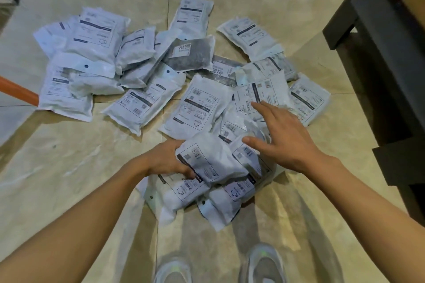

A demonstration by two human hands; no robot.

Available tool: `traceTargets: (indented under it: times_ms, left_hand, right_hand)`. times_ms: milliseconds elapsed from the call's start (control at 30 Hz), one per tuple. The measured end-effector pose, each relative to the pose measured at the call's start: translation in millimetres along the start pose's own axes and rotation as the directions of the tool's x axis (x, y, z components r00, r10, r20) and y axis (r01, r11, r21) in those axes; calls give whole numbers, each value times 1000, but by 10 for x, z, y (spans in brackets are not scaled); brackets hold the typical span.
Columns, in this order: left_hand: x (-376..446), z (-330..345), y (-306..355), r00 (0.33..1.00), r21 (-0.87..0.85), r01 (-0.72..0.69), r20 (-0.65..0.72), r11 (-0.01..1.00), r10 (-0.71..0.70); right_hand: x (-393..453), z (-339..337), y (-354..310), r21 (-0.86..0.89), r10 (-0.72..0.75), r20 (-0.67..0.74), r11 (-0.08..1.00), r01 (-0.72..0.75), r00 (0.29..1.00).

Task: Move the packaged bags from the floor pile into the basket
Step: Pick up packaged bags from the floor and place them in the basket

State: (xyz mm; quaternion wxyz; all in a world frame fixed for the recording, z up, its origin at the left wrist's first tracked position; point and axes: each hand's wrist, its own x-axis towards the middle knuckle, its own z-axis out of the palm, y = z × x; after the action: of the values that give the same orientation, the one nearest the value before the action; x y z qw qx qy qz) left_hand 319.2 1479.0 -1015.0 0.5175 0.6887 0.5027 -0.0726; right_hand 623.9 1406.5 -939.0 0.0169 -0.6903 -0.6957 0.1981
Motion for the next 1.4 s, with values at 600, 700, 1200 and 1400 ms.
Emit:
traceTargets:
  times_ms: [600, 700, 1200, 1400]
  left_hand:
    - [-646, -669, 109, 887, -675, -341, -462, 654, -14]
    - [-702, -703, 124, 868, -670, -369, -496, 645, -18]
    - [-904, -1034, 874, 758, -694, -516, -643, 502, -109]
    - [-1854, -1614, 2067, 779, -683, -444, -615, 580, -127]
  right_hand:
    - [294, 618, -470, -445, -247, 538, 729, 520, 806]
    - [284, 589, -509, -481, -233, 512, 720, 501, 827]
    - [142, -983, -422, 928, 328, -190, 368, 60, 926]
    - [-431, -2454, -779, 970, 424, -195, 214, 111, 884]
